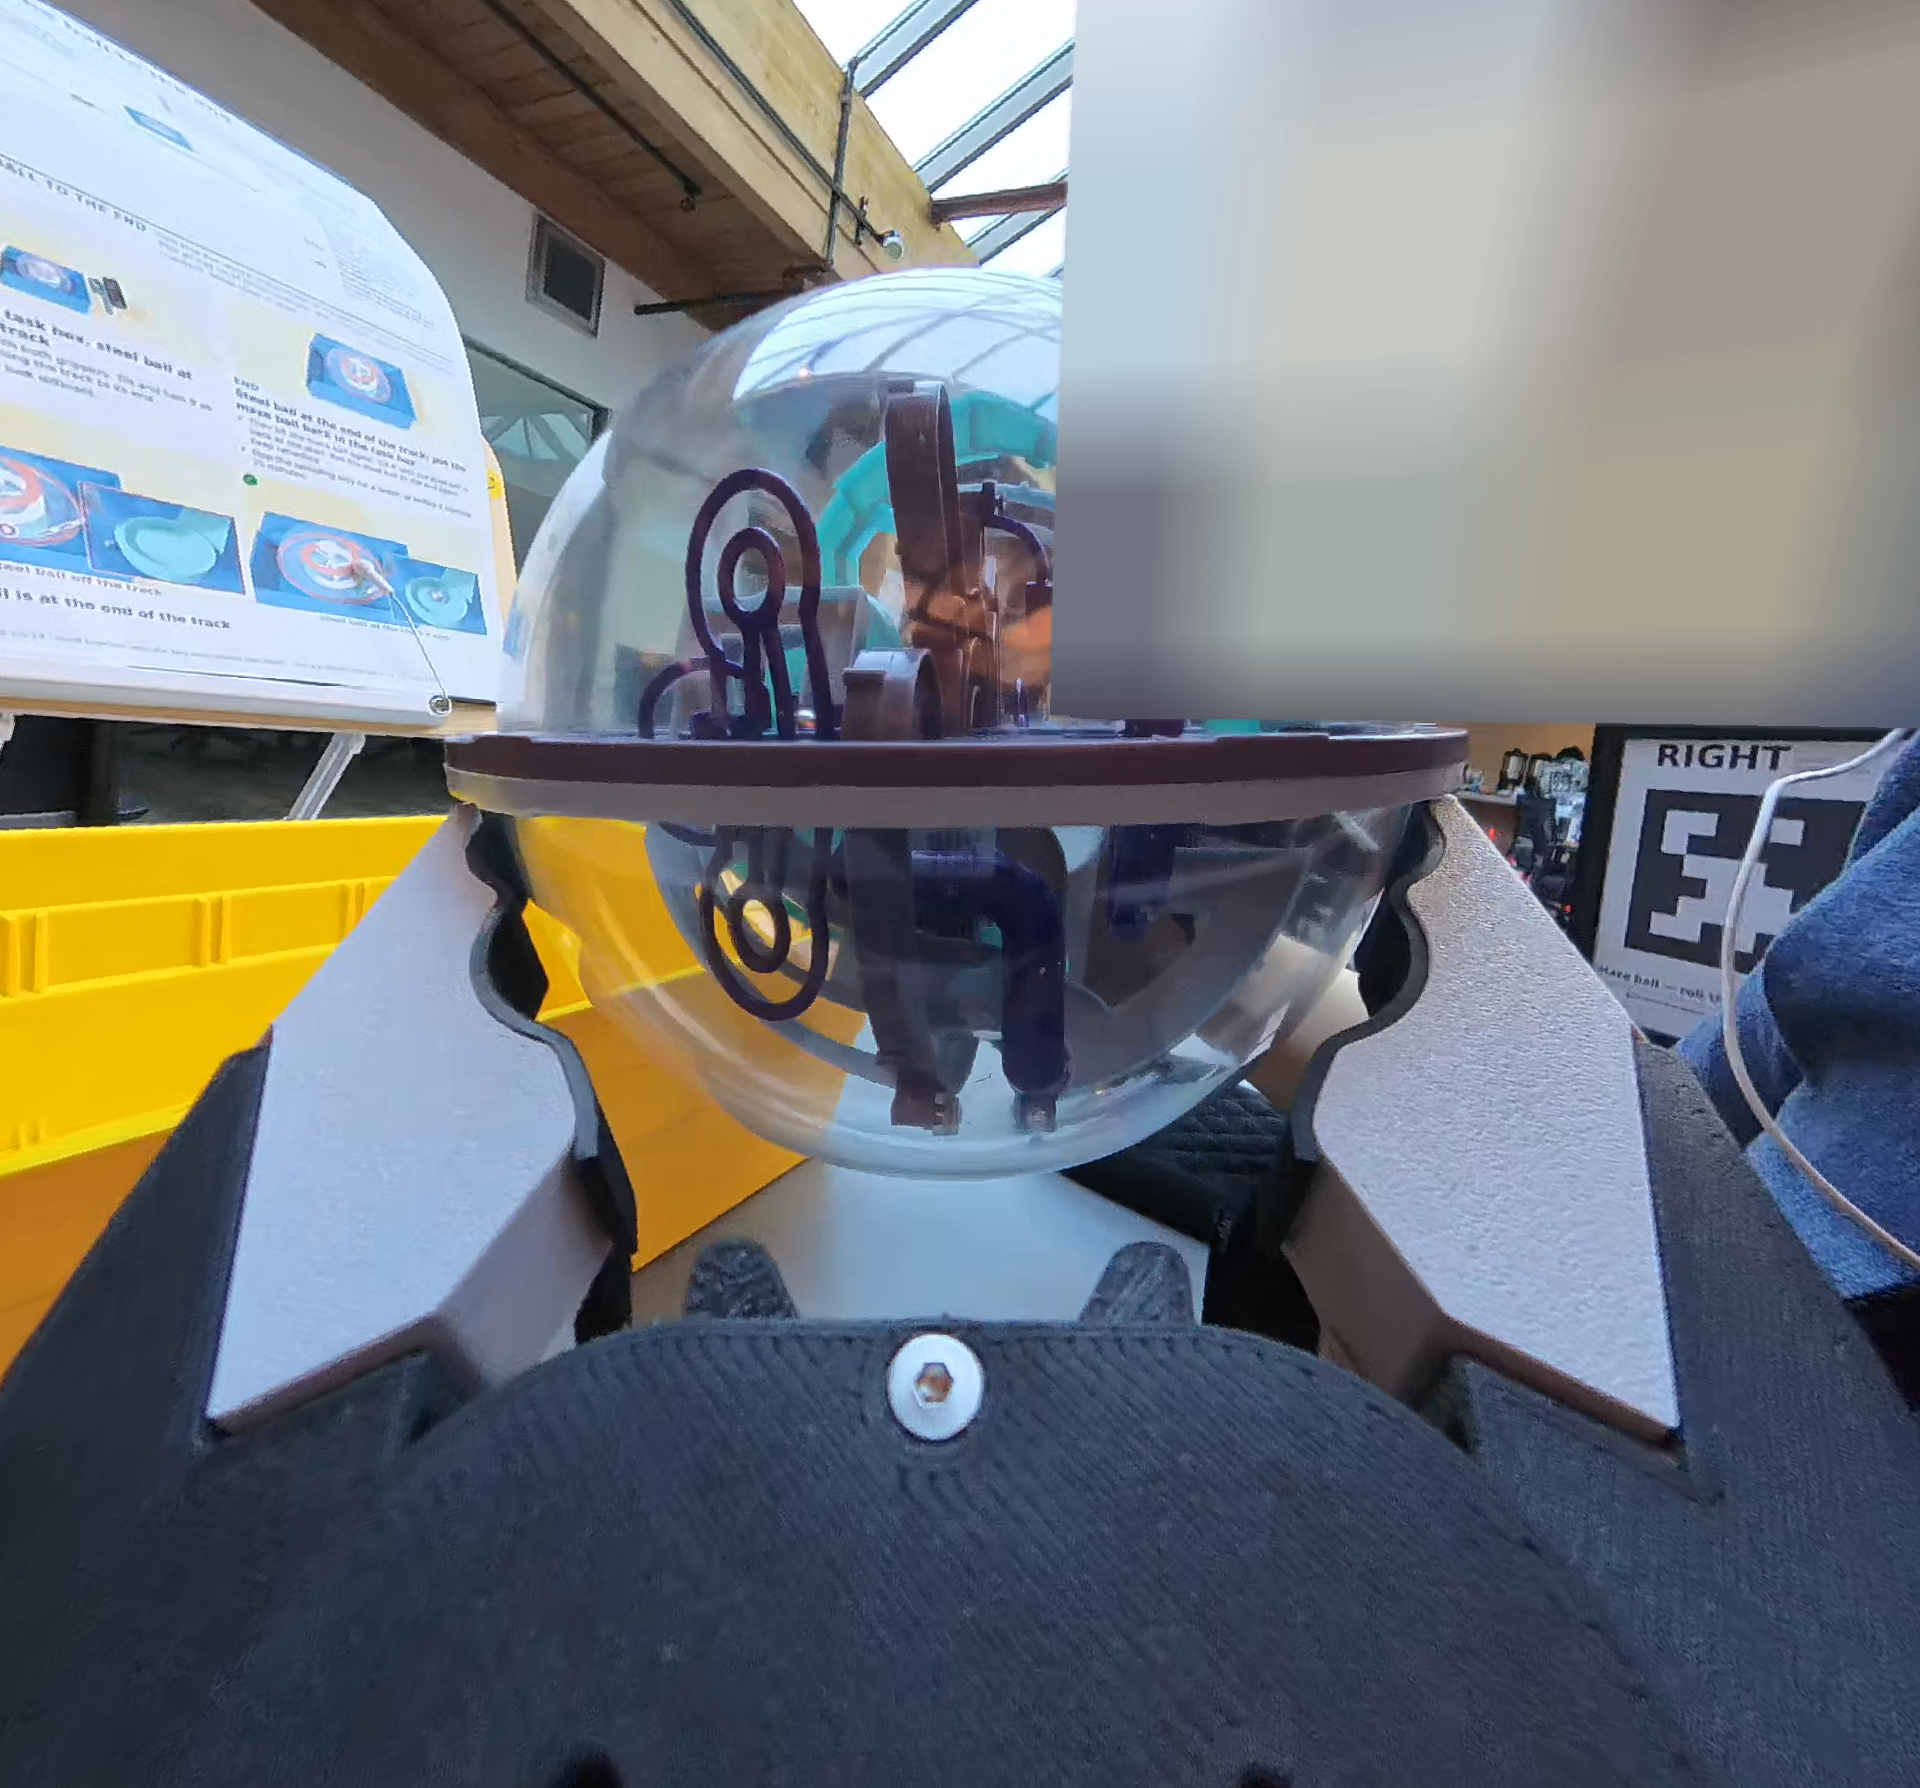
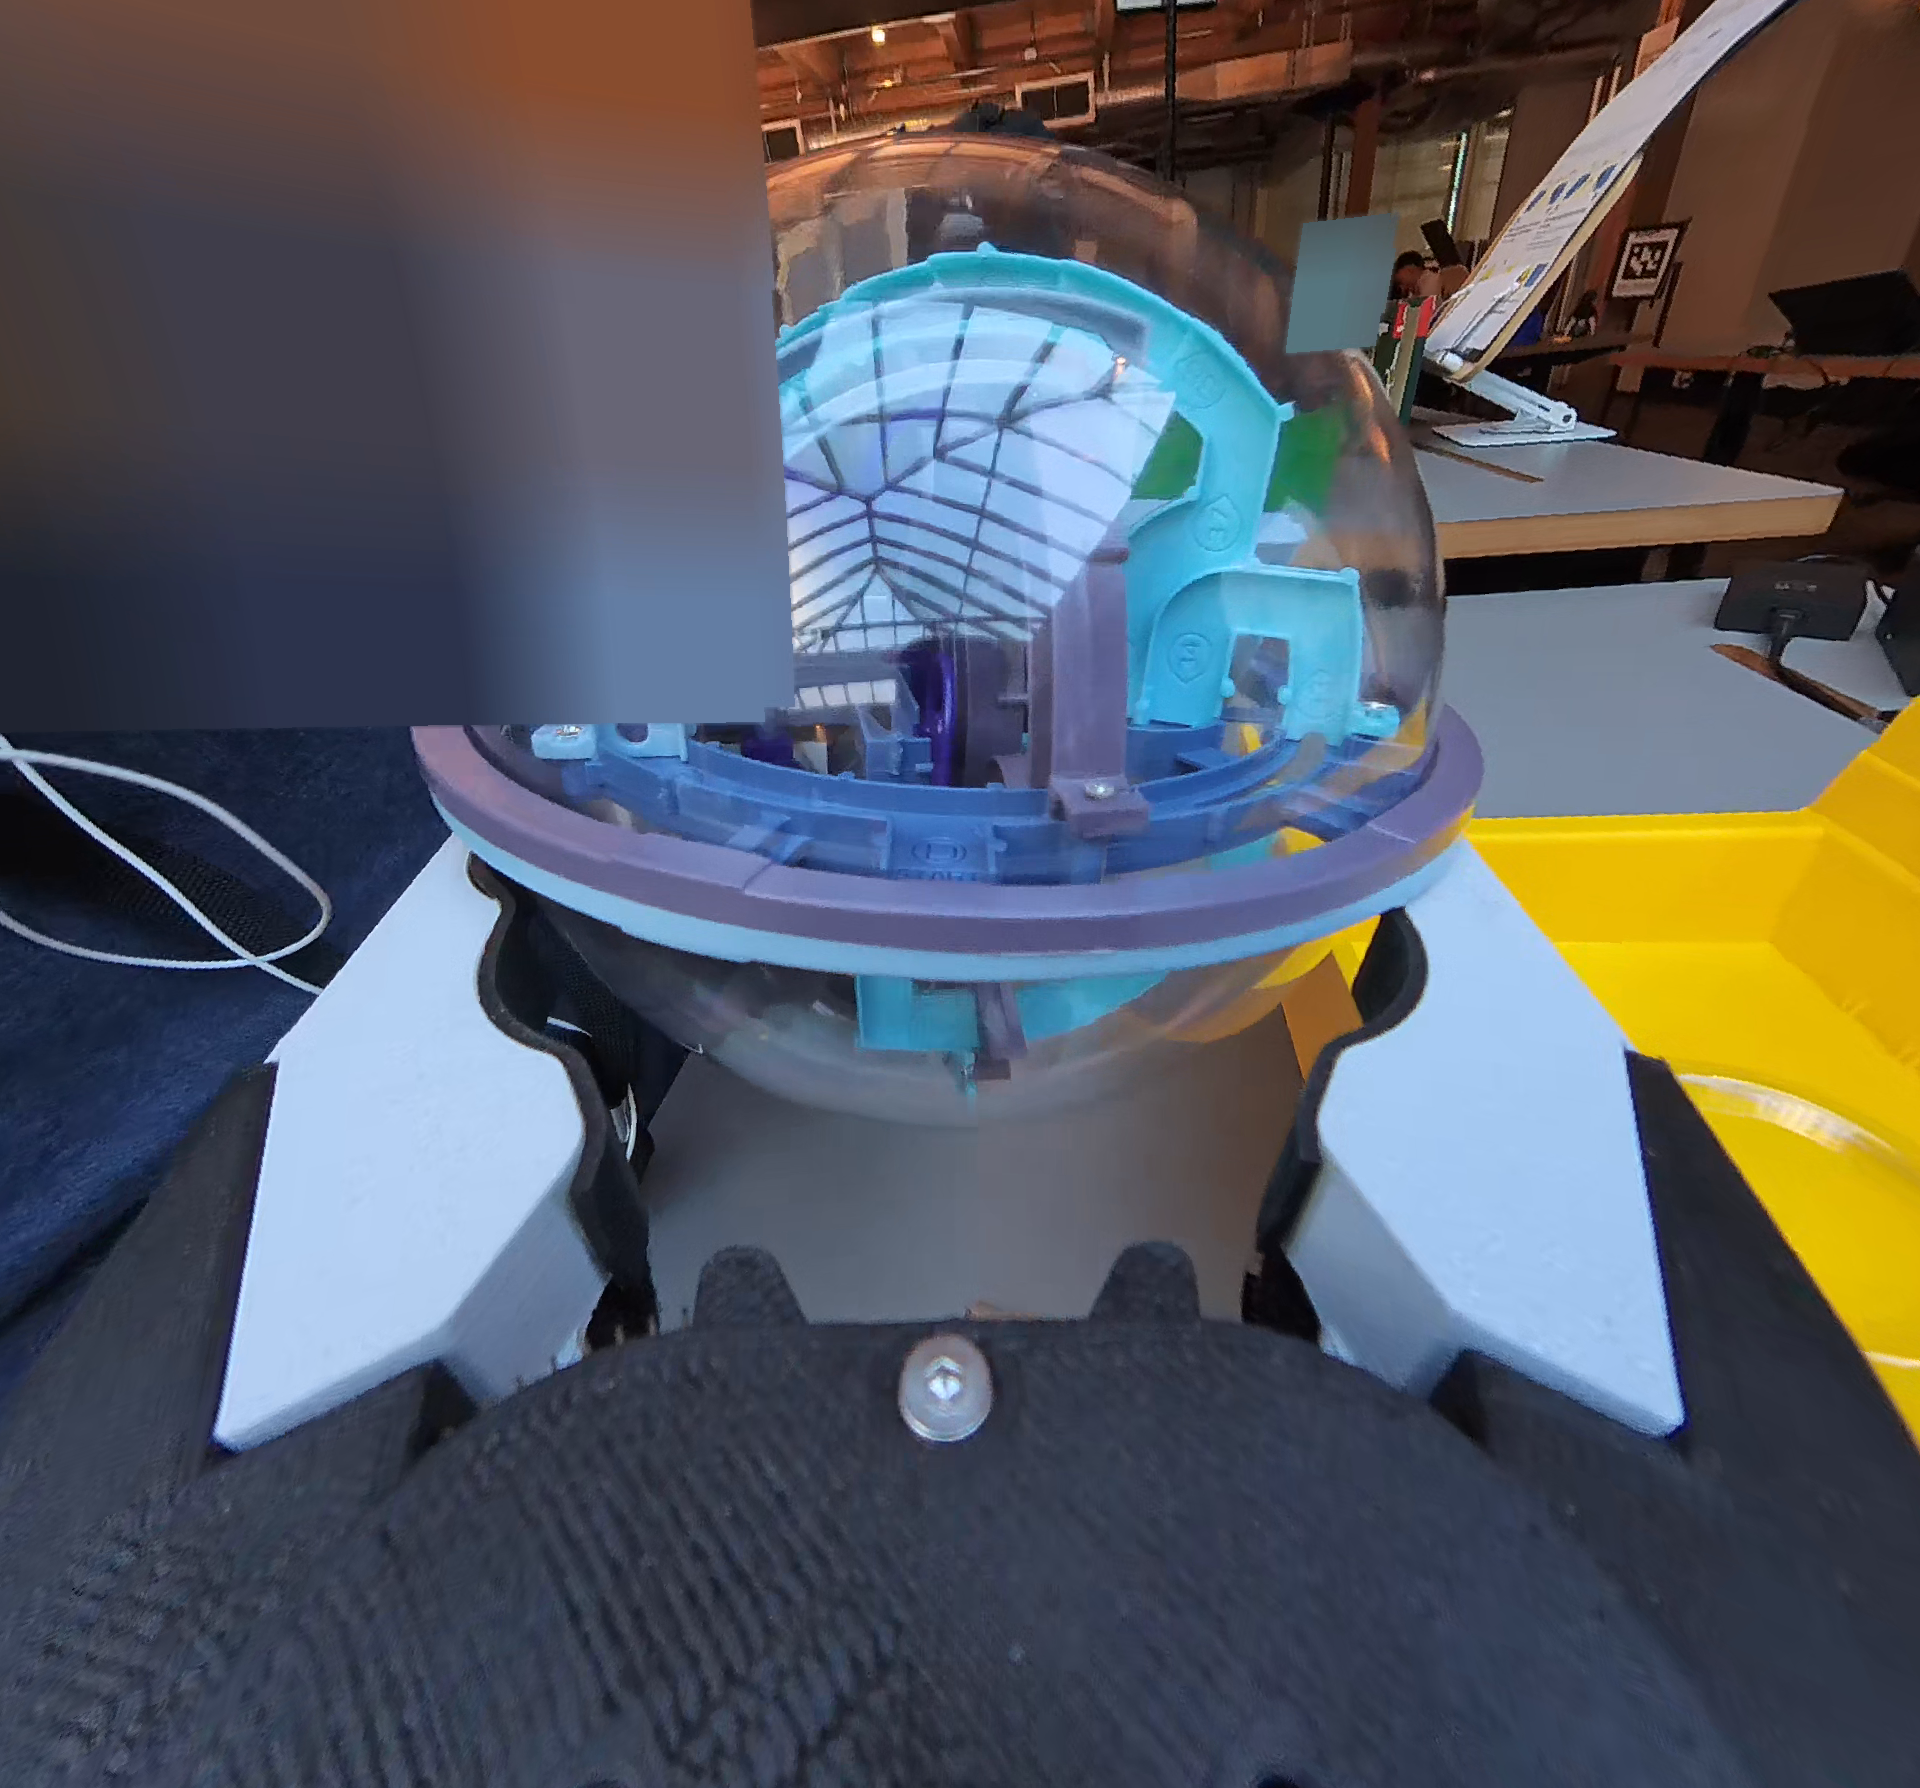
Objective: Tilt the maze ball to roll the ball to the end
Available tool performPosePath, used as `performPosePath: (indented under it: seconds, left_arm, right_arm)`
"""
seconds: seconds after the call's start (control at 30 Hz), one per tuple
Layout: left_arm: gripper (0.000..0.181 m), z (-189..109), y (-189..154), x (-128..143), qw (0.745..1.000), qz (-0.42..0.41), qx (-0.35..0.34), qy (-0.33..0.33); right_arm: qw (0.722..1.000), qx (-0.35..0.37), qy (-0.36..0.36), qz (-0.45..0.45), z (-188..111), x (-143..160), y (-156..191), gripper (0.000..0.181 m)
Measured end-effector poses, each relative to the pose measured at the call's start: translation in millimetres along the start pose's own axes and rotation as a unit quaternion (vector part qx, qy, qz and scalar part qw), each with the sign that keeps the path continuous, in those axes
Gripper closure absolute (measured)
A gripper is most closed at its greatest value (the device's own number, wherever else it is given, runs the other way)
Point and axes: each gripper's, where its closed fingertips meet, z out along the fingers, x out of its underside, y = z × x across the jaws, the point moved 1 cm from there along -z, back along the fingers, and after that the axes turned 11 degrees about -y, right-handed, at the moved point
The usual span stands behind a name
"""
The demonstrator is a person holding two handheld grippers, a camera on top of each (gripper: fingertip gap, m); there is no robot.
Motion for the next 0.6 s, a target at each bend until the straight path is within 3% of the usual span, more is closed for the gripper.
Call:
performPosePath:
  seconds: [0.6]
  left_arm:
    - [0.022,3,7,12,0.999,-0.01,-0.022,0.033]
  right_arm:
    - [0.999,-0.002,-0.015,0.033,-9,6,-9,0.024]
